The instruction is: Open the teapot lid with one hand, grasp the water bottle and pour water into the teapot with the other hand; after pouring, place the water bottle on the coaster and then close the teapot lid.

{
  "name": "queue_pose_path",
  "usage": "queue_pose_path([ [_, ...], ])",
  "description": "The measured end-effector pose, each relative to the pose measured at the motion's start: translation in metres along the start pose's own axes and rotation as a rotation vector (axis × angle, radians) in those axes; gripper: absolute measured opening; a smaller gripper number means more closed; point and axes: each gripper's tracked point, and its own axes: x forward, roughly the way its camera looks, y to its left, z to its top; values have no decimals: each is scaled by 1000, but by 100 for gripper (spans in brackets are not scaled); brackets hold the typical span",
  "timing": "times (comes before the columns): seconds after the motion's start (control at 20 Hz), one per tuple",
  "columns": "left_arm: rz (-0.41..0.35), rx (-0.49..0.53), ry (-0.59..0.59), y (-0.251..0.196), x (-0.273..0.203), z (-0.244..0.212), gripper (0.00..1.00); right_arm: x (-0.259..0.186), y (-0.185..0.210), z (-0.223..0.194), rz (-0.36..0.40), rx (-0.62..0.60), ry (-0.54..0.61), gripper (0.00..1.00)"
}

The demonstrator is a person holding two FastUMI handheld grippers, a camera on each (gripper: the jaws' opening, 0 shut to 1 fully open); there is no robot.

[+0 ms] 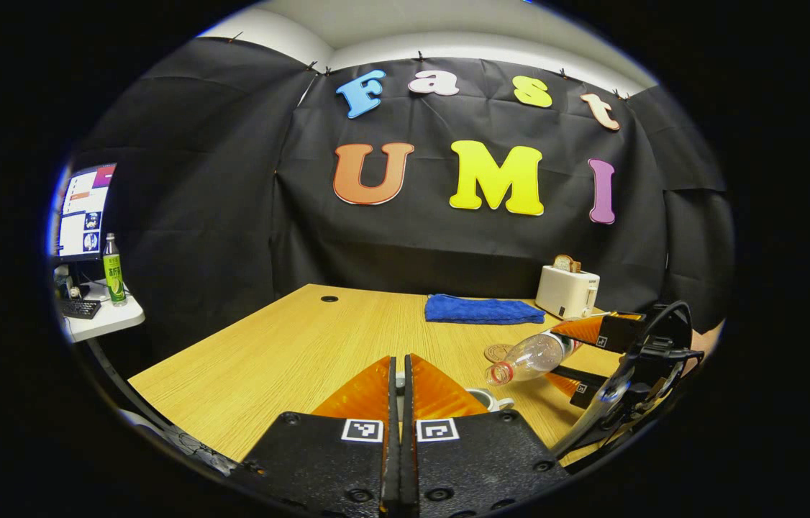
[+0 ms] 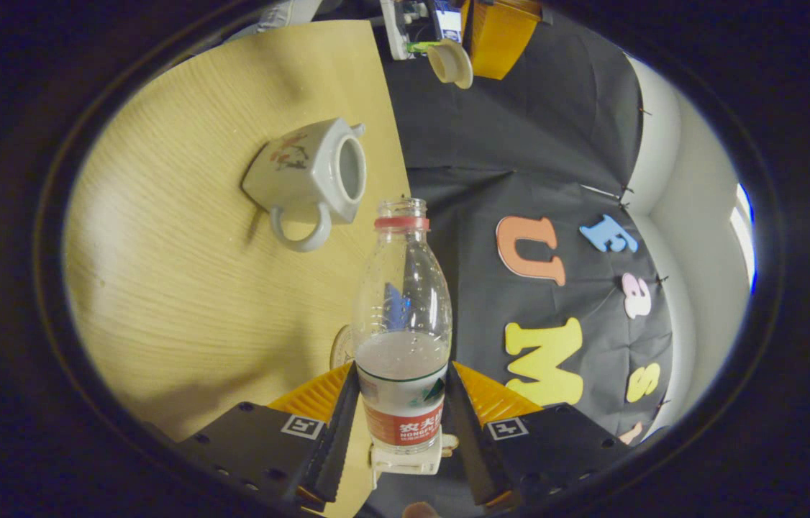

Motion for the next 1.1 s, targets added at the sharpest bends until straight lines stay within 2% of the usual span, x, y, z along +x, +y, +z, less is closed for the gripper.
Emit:
queue_pose_path([
  [0.2, 4, 0, 2, 4, -1, 1, 3, -3, 0, 2, -1, -71, -17, 67],
  [0.45, 10, -3, 2, 8, -2, 0, 3, -2, -2, 6, -51, -147, -43, 67],
  [1.1, -1, -5, -1, 6, -2, 3, 3, -3, -14, 10, -111, -307, -62, 67],
])
